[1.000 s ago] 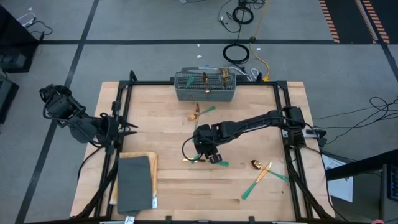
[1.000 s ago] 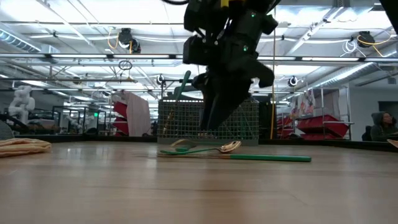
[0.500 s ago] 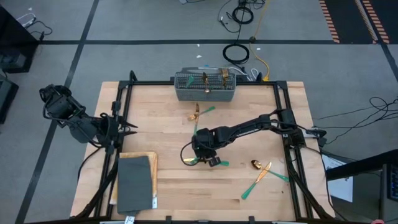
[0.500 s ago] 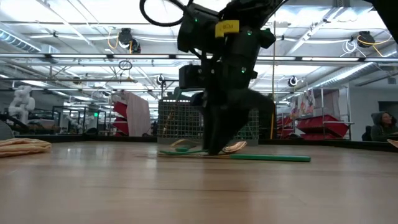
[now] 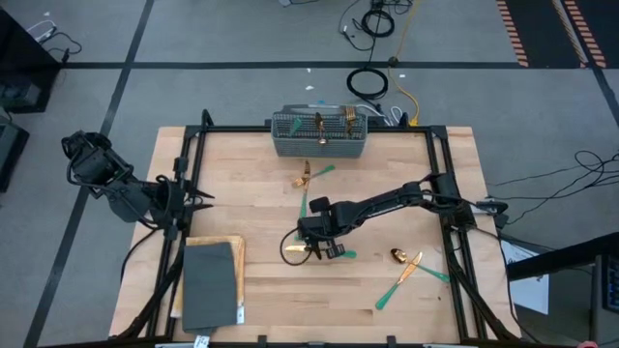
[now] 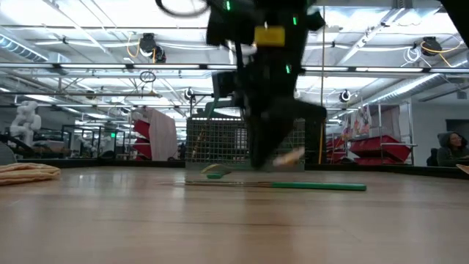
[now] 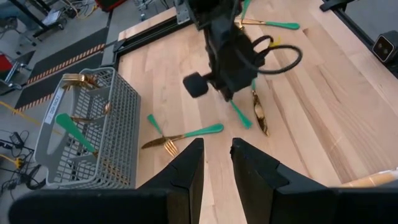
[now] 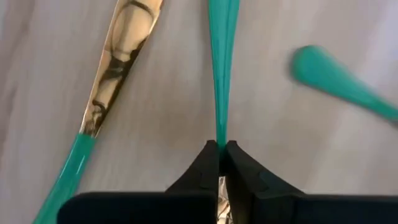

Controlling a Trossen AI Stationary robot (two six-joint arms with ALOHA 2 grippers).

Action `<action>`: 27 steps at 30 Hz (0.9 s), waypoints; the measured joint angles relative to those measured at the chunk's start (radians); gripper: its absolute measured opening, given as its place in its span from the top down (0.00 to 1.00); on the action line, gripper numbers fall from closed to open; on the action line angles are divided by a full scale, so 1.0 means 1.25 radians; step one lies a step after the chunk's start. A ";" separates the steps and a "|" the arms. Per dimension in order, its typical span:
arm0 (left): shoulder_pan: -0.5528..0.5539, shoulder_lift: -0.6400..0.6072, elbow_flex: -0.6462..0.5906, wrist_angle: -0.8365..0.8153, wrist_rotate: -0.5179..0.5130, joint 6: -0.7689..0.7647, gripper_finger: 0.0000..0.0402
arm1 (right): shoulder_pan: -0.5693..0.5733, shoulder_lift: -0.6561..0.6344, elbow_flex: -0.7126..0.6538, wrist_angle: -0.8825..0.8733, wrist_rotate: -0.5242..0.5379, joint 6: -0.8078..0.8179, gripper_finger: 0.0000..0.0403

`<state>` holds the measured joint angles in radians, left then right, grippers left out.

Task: Sort silverware
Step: Put the green spoon into the gray silverware holder

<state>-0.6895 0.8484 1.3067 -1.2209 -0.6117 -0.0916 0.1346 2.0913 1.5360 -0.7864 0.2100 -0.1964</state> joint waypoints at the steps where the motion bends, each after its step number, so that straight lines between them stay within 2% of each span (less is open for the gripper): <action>1: 0.000 0.000 0.000 0.000 0.000 0.000 0.78 | 0.006 -0.005 0.026 -0.036 0.022 0.006 1.00; 4: 0.000 0.000 0.000 0.000 0.001 0.000 0.78 | 0.017 -0.017 0.117 -0.175 0.107 0.032 1.00; 10: 0.000 0.000 0.000 0.000 0.001 0.000 0.78 | -0.013 -0.017 0.286 -0.549 0.452 0.197 1.00; 12: 0.000 0.000 0.000 0.000 0.003 -0.001 0.78 | -0.044 -0.019 0.325 -0.629 0.503 0.239 1.00; 16: 0.000 0.000 0.000 0.000 0.006 -0.001 0.78 | -0.096 -0.016 0.365 -0.623 0.537 0.164 1.00; 20: 0.000 0.000 0.000 0.000 0.006 -0.005 0.78 | -0.155 0.002 0.370 -0.628 0.655 0.071 1.00; 24: 0.000 0.000 0.000 0.000 0.006 -0.005 0.78 | -0.212 0.008 0.368 -0.627 0.720 -0.010 1.00; 27: 0.000 0.000 0.000 0.000 0.006 -0.005 0.78 | -0.243 0.014 0.369 -0.626 0.819 -0.096 1.00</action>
<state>-0.6895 0.8482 1.3067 -1.2211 -0.6044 -0.0975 -0.1696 2.1094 1.9978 -1.5686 1.2334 -0.3158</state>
